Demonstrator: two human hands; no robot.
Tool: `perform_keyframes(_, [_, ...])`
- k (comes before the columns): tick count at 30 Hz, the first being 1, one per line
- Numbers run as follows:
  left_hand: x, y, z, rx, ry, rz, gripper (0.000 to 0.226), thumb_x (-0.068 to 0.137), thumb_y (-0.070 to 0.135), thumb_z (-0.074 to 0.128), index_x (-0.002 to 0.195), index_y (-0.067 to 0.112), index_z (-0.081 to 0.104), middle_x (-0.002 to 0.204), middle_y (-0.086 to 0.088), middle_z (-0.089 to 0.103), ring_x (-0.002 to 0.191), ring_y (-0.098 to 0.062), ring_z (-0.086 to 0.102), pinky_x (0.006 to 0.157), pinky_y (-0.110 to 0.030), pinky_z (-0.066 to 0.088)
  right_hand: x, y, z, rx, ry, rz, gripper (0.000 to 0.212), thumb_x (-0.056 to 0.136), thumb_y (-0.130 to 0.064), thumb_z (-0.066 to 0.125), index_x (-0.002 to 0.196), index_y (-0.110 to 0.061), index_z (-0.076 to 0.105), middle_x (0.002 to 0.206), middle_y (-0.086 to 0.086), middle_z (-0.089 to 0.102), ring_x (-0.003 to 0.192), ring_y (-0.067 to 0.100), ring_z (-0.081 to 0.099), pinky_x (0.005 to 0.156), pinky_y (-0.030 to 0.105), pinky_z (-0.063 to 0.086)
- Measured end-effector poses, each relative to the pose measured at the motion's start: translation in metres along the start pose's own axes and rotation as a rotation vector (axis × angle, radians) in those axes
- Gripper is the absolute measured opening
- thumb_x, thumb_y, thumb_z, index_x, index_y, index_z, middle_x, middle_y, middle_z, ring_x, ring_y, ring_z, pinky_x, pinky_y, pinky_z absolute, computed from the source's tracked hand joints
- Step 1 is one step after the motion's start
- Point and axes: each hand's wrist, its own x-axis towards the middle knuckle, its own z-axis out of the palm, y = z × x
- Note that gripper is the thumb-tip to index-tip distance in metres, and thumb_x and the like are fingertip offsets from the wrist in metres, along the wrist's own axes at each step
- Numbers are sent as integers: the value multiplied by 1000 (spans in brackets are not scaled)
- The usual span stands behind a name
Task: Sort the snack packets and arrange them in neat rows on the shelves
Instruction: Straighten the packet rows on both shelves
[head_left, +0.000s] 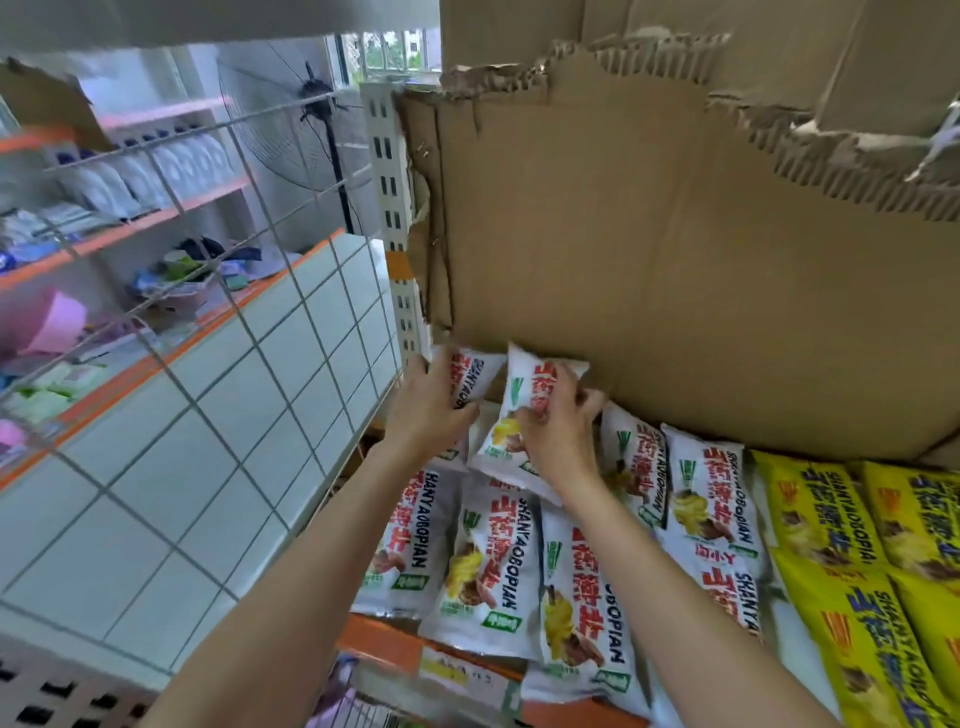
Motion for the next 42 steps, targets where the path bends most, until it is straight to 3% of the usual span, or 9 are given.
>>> perform_keyframes(5, [5, -11, 28, 93, -165, -90, 59, 87, 34, 58, 135, 11, 31, 133, -21, 34, 119, -38, 44, 93, -41, 40, -1, 9, 16, -94, -99, 80, 55, 94, -11, 49, 143, -8, 24, 147, 18, 1, 128, 31, 31, 91, 17, 28])
perform_keyframes(10, [5, -17, 44, 190, -177, -23, 58, 93, 39, 45, 142, 19, 20, 129, -20, 32, 119, -40, 39, 90, -43, 40, 2, 28, 30, -562, -89, -75, 54, 98, -37, 39, 147, -23, 22, 154, 14, 0, 135, 40, 20, 103, 46, 32])
perform_keyframes(14, [6, -31, 57, 336, -237, 15, 70, 94, 54, 31, 149, 20, 5, 155, -15, 7, 142, -34, 9, 113, -46, 20, 4, 37, 35, -755, -163, -120, 65, 94, -55, 30, 149, -25, 14, 156, 15, 2, 142, 36, -1, 110, 53, 14])
perform_keyframes(17, [8, -33, 61, 376, -239, 71, 69, 95, 56, 19, 150, 19, 1, 158, 0, -7, 144, -21, -11, 118, -43, 4, 7, 41, 37, -787, -194, -161, 61, 95, -50, 31, 149, -30, 12, 157, 13, 4, 143, 38, 1, 111, 50, 14])
perform_keyframes(26, [16, -22, 43, 288, -435, 87, 60, 101, 42, 19, 149, 8, 8, 157, -13, 1, 145, -24, -5, 118, -37, -2, 14, 30, 21, -551, -440, 1, 66, 95, -51, 32, 150, -27, 5, 158, 9, -7, 144, 30, -8, 115, 48, 4])
perform_keyframes(31, [-60, -12, 10, 12, -33, -83, 60, 90, 39, 53, 141, 14, 34, 147, -14, 27, 137, -31, 26, 112, -45, 24, -64, 20, -16, -383, -218, -229, 49, 96, -33, 45, 138, -11, 33, 141, 10, 26, 126, 24, 36, 103, 37, 35])
perform_keyframes(34, [-105, -16, 1, 210, -115, -160, 63, 85, 47, 55, 139, 22, 33, 147, -13, 22, 136, -32, 20, 105, -48, 29, -106, 39, -30, -676, -291, -422, 36, 73, -27, 67, 105, -10, 62, 101, 6, 58, 89, 22, 60, 82, 37, 52])
perform_keyframes(38, [-126, -19, 0, 250, -213, -240, 62, 85, 54, 50, 135, 22, 31, 144, -14, 23, 130, -34, 29, 97, -45, 38, -109, 54, -44, -906, -309, -347, 48, 39, -24, 82, 85, -11, 72, 78, 5, 63, 72, 23, 65, 71, 37, 55])
perform_keyframes(42, [-127, -25, 3, 297, -295, -258, 72, 84, 59, 47, 142, 28, 19, 141, -18, 24, 129, -36, 27, 98, -45, 38, -110, 29, -36, -791, -377, -259, 47, 90, -45, 51, 125, -13, 49, 119, 10, 50, 110, 30, 51, 92, 41, 41])
